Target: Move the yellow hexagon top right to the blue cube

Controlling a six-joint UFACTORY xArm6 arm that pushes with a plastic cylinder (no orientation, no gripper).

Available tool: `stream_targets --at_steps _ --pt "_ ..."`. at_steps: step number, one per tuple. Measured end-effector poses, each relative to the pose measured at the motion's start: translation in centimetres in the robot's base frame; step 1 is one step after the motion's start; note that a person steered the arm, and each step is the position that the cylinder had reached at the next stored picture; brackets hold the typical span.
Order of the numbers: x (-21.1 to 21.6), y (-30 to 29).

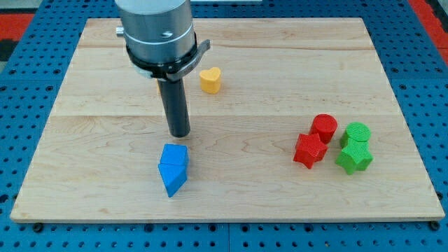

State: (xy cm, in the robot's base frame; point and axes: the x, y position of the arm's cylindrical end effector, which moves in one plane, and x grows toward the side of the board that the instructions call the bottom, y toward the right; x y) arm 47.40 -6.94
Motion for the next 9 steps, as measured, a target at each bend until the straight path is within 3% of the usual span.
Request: stream_targets --at_steps 2,3,6,7,9 --pt "-2.7 10.0" --pt "-7.6 10.6" --pt "-13.6 -3.0" --pt "-15.9 -2.1" --pt "-18.4 -7.1"
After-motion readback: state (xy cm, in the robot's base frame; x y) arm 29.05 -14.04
